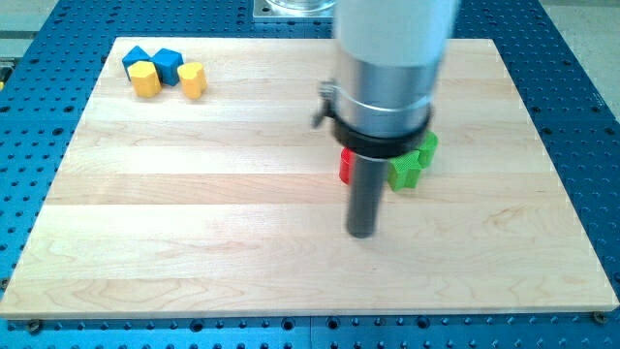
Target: Separate the green and red blocks on the board
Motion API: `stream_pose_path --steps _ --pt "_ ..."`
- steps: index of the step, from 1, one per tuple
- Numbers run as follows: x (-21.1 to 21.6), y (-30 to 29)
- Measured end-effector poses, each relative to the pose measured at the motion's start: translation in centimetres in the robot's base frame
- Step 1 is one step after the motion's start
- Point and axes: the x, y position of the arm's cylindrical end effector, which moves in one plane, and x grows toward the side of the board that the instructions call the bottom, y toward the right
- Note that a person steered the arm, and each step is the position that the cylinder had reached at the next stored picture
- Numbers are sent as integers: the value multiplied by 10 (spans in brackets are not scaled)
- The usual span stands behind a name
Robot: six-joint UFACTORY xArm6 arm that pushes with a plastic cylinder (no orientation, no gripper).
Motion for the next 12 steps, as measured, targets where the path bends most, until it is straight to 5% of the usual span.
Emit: stream_pose_path --steps 1,3,10,12 --pt "-2 78" --pt "-118 125" --pt "-113 -10" --pt "-71 -127"
